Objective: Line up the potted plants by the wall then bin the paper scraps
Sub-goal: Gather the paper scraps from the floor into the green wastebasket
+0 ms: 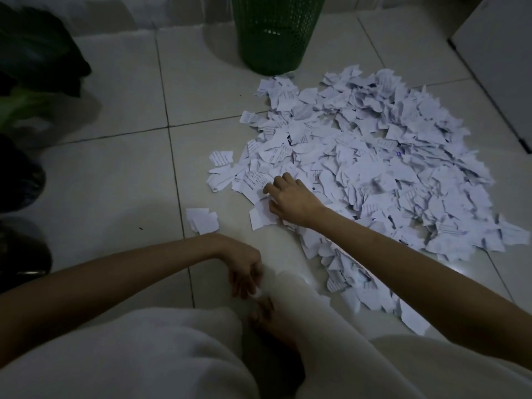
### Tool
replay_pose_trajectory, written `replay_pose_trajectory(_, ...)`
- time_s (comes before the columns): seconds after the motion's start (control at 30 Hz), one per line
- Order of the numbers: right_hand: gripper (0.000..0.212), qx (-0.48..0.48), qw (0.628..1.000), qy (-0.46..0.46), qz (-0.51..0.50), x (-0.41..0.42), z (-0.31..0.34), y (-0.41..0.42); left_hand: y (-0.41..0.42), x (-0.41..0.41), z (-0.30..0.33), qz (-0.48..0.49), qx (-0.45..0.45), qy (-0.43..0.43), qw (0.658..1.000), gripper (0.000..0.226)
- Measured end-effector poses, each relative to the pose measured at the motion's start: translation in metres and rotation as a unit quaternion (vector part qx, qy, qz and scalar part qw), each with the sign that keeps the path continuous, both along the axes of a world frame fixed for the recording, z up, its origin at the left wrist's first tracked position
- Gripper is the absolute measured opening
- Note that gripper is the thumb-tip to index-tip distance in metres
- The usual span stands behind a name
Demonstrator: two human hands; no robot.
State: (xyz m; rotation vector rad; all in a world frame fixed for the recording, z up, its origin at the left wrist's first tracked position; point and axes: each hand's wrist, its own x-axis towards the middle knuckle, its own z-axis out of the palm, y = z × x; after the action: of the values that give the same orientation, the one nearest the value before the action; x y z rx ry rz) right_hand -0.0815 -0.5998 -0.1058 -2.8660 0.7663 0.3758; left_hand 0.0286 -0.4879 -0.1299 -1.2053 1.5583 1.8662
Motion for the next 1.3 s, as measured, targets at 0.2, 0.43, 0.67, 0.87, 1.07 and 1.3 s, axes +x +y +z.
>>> replay_pose_trajectory(0.2, 0.040, -0.002, 0.998, -0.038, -0.041, 0.002, 0.005, -0.006, -0.026, 0.017, 0.023, 0.124, -0.058, -0.004, 0.991, 0.013)
replay_pose_trajectory(0.43, 0.077, 0.062, 0.914, -0.233, -0.326, -0.045, -0.004, 0.001, -0.049, 0.039, 0.046, 0.269, -0.355, -0.073, 0.892, 0.036)
replay_pose_trajectory(0.67, 0.077, -0.020, 0.981, -0.094, -0.169, -0.144, -0.052, 0.072, -0.022, 0.050, -0.024, -0.063, -0.685, -0.207, 0.696, 0.083)
replay_pose_trajectory(0.87, 0.071, -0.005, 0.986, -0.037, -0.165, -0.128, -0.071, 0.033, -0.024, 0.055, -0.047, -0.049, -0.634, -0.283, 0.718, 0.080)
replay_pose_trajectory(1.07, 0.075, -0.029, 0.962, -0.111, -0.248, -0.077, -0.041, -0.009, -0.051, 0.065, -0.018, -0.043, -0.607, -0.288, 0.739, 0.086)
replay_pose_trajectory(1.3, 0.103, 0.015, 0.886, -0.209, -0.414, -0.058, -0.024, -0.076, -0.116, 0.079, 0.033, -0.098, -0.669, -0.273, 0.684, 0.087)
